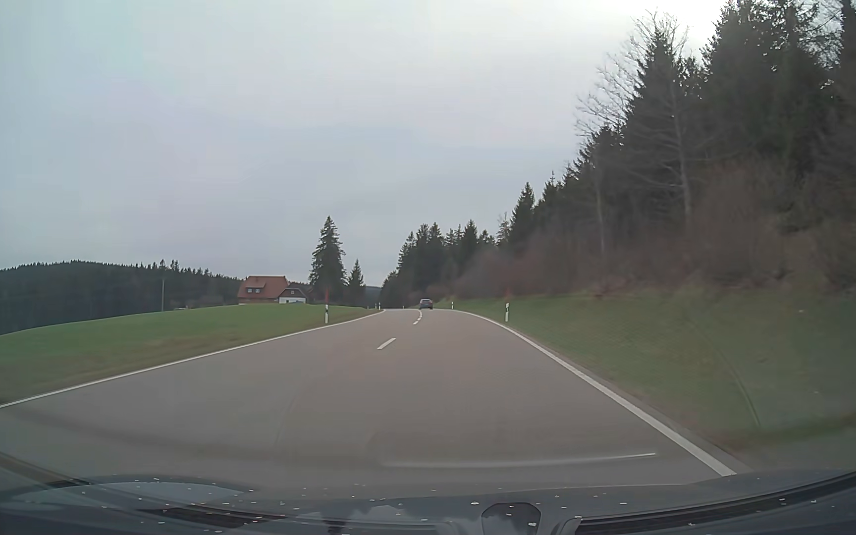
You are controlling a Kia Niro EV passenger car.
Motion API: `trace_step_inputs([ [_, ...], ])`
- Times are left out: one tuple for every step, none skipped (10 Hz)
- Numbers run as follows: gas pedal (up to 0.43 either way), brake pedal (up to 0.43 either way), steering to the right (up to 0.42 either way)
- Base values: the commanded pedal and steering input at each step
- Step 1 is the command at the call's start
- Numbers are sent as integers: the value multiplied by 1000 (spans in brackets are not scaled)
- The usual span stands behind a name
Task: Follow the waypoints while adhering to traffic rules and regulations
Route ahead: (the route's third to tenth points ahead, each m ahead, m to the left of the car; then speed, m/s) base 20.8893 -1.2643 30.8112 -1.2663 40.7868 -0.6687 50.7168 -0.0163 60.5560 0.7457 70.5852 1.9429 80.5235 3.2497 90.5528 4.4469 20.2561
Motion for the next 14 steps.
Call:
trace_step_inputs([
  [260, 0, -9],
  [260, 0, -9],
  [260, 0, -9],
  [260, 0, -9],
  [260, 0, -9],
  [260, 0, -9],
  [280, 0, -9],
  [339, 0, -8],
  [370, 0, -8],
  [390, 0, -8],
  [409, 0, -8],
  [409, 0, -8],
  [409, 0, -8],
  [409, 0, -8],
])
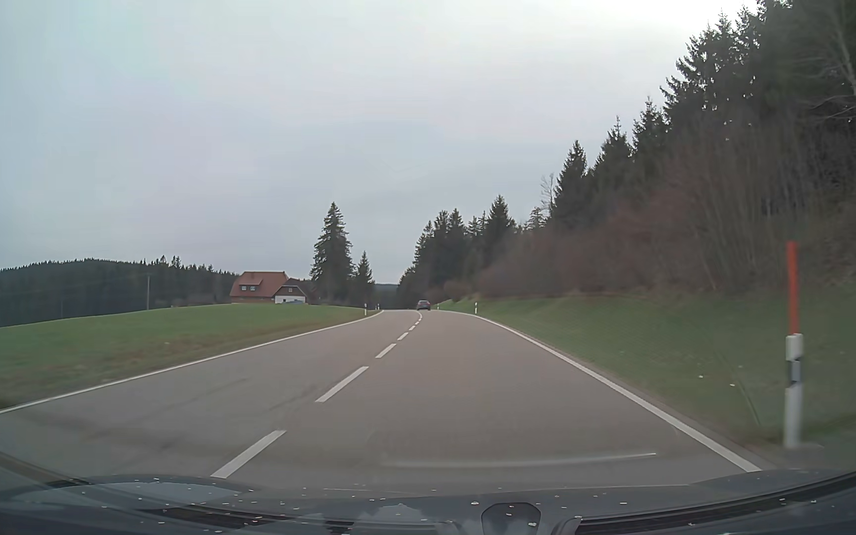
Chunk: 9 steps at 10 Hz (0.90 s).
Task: Follow the waypoints while adhering to traffic rules and regulations
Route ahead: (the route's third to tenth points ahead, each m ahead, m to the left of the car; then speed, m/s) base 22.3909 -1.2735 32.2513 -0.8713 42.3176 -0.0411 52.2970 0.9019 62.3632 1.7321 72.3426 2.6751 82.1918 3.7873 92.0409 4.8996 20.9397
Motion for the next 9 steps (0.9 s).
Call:
trace_step_inputs([
  [409, 0, -8],
  [409, 0, -8],
  [409, 0, -8],
  [421, 0, -8],
  [441, 0, -8],
  [449, 0, -8],
  [449, 0, -8],
  [449, 0, -8],
  [449, 0, -8],
])
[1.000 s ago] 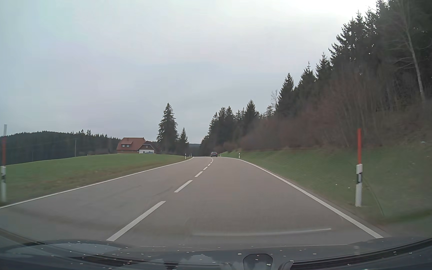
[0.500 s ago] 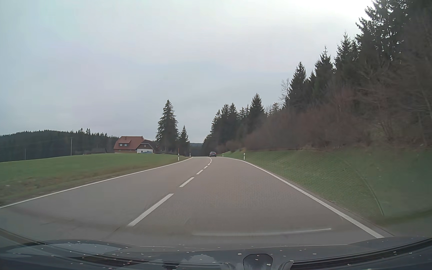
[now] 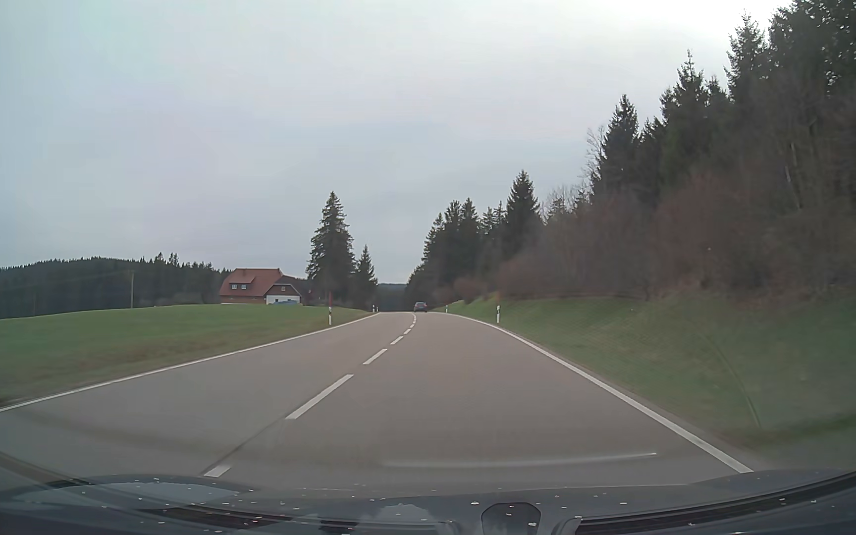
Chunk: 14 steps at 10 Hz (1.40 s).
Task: Follow the waypoints while adhering to traffic rules and regulations
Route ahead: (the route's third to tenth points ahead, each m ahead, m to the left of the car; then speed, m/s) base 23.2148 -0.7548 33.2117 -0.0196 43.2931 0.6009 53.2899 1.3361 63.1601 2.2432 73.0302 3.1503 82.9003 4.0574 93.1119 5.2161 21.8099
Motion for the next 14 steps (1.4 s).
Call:
trace_step_inputs([
  [449, 0, -8],
  [449, 0, -8],
  [449, 0, -8],
  [449, 0, -9],
  [441, 0, -11],
  [429, 0, -11],
  [429, 0, -11],
  [429, 0, -11],
  [429, 0, -11],
  [429, 0, -11],
  [409, 0, -11],
  [398, 0, -11],
  [378, 0, -11],
  [370, 0, -11],
])
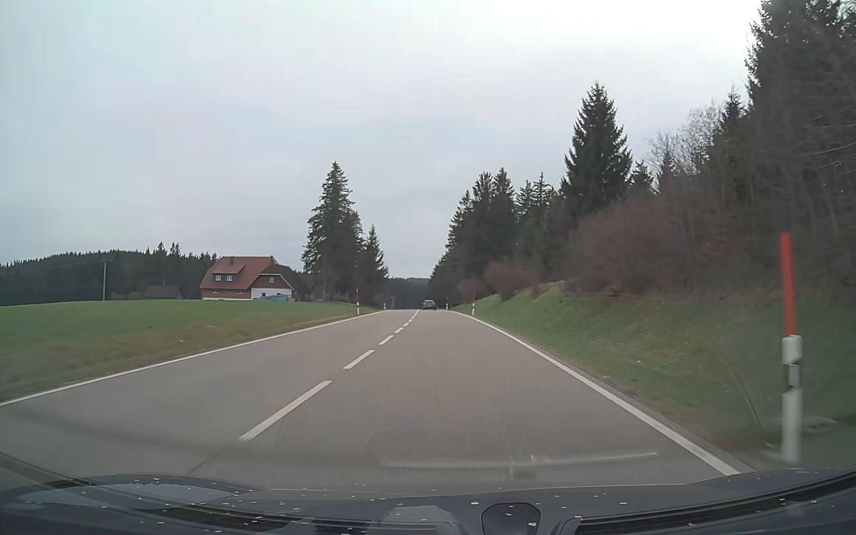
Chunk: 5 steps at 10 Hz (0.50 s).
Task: Follow the waypoints while adhering to traffic rules and regulations
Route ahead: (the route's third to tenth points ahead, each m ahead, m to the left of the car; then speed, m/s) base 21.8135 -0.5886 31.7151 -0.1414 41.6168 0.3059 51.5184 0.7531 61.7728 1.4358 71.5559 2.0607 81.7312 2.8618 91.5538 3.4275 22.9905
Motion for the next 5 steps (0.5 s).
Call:
trace_step_inputs([
  [331, 0, -11],
  [299, 0, -11],
  [268, 0, -11],
  [248, 0, -11],
  [228, 0, -11],
])
